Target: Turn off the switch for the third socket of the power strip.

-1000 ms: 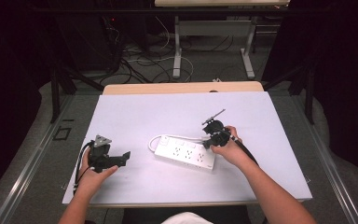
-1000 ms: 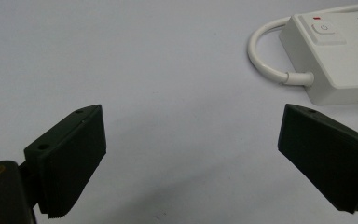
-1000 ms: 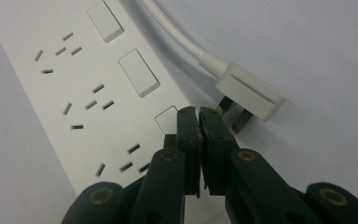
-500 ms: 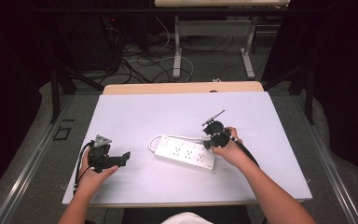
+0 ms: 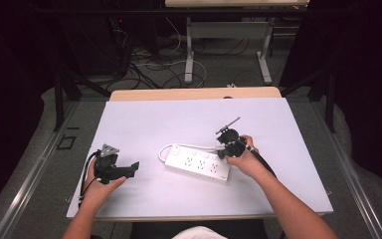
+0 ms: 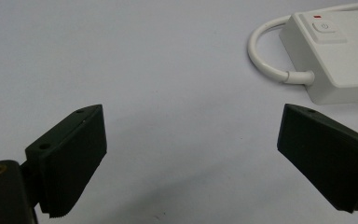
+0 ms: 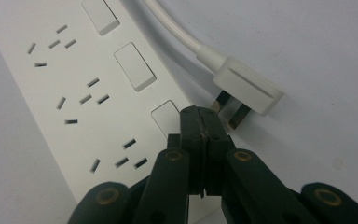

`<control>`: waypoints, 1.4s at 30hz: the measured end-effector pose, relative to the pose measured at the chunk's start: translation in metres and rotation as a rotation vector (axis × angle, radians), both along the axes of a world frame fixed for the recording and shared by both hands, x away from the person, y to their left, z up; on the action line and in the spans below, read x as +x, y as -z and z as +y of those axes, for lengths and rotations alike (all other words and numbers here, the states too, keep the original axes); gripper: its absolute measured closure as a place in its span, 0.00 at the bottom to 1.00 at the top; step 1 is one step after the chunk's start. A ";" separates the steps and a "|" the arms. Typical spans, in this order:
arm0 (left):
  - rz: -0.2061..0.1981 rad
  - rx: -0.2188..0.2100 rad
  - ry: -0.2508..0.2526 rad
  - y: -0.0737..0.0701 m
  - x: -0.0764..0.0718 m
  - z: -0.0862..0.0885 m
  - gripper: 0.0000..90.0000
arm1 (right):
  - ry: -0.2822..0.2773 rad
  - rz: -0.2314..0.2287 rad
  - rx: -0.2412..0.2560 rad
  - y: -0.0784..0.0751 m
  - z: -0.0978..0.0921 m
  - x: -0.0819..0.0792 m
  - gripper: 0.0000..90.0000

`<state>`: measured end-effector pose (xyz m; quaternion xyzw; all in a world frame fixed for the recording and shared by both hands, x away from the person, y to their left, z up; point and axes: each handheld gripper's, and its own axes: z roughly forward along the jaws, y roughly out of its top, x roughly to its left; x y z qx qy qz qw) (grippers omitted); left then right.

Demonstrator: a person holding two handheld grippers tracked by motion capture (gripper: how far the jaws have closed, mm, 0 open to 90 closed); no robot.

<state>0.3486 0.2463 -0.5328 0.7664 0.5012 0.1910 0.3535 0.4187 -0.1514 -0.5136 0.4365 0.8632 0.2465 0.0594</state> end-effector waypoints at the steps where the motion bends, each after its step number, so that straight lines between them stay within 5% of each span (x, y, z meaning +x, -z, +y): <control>1: 0.000 -0.001 0.000 0.000 0.000 0.000 0.09 | 0.000 0.000 0.000 0.000 0.000 0.000 1.00; 29: -0.001 -0.001 -0.004 0.000 0.000 0.000 0.09 | 0.029 0.030 0.013 -0.009 -0.007 -0.001 0.91; 32: 0.000 0.000 -0.004 0.000 0.000 0.000 0.09 | 0.023 -0.009 0.058 -0.006 -0.008 0.000 0.90; 40: -0.001 0.001 -0.003 -0.001 0.000 0.001 0.09 | 0.014 0.038 -0.004 -0.014 -0.011 0.000 0.85; 42: -0.002 0.000 -0.004 -0.001 0.000 0.000 0.09 | 0.018 0.013 0.024 -0.012 -0.012 -0.001 0.83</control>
